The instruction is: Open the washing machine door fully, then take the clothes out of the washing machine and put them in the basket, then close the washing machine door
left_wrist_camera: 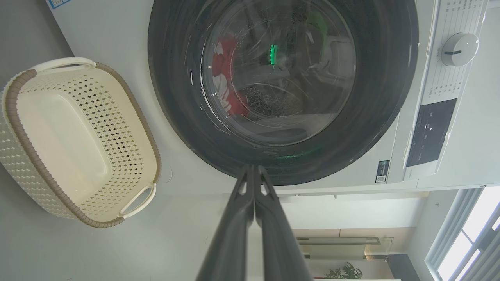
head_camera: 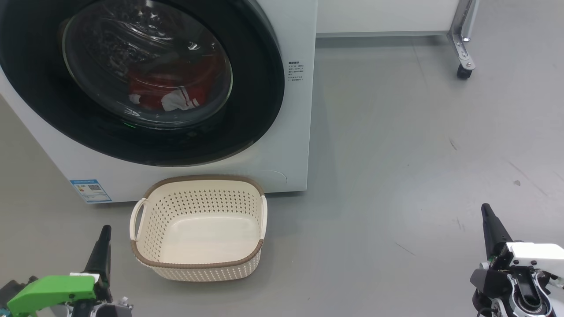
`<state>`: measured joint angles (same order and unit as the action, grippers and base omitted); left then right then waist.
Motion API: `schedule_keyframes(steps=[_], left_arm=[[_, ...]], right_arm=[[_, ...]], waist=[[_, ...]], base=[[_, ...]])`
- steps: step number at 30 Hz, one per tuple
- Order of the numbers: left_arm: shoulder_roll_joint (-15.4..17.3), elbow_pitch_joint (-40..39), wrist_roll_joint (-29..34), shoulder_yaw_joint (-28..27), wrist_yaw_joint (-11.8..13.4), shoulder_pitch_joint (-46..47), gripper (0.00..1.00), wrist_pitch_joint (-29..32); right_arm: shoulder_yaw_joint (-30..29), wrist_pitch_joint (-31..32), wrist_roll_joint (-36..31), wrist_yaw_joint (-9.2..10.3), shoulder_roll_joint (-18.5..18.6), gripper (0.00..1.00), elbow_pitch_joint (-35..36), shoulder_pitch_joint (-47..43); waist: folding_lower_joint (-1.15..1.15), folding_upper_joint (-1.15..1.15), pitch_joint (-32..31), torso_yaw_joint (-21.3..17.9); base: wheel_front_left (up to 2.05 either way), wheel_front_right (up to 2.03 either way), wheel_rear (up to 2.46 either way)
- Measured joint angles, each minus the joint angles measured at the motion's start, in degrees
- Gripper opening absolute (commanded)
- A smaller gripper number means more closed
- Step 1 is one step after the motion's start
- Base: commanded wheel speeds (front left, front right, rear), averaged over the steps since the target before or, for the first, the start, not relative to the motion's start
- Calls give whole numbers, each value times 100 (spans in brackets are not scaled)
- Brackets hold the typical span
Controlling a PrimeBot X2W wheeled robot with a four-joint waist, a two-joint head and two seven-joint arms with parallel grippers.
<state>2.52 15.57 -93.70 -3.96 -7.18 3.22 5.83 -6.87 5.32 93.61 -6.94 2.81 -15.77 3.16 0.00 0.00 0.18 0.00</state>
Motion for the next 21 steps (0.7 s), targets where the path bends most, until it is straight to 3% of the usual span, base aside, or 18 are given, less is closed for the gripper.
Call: schedule_keyframes(steps=[3,4,5,6,7,21], left_arm=[[-1,0,0,-1,0,0,0,0],[-9,41,-7,9,1,-19,100,-1],[-33,110,-8,16,2,-53,100,-1],[-62,167,-8,27,2,-109,0,-1],[-93,237,-8,36,2,-163,100,-1],[-159,218,71,180,9,-291,100,-230]], right_arm=[[0,0,0,0,-1,0,0,0],[3,-1,3,1,-12,100,-40,-21],[4,-1,3,2,-40,100,-101,-59],[5,-2,3,2,-76,0,-162,-122],[8,-2,4,2,-114,100,-224,-188],[103,-222,-215,2,-174,100,-92,-342]], waist=[[0,0,0,0],[0,0,0,0],[0,0,0,0],[0,0,0,0],[0,0,0,0],[0,0,12,5]], base=[[0,0,0],[0,0,0],[0,0,0],[0,0,0],[0,0,0],[0,0,0]])
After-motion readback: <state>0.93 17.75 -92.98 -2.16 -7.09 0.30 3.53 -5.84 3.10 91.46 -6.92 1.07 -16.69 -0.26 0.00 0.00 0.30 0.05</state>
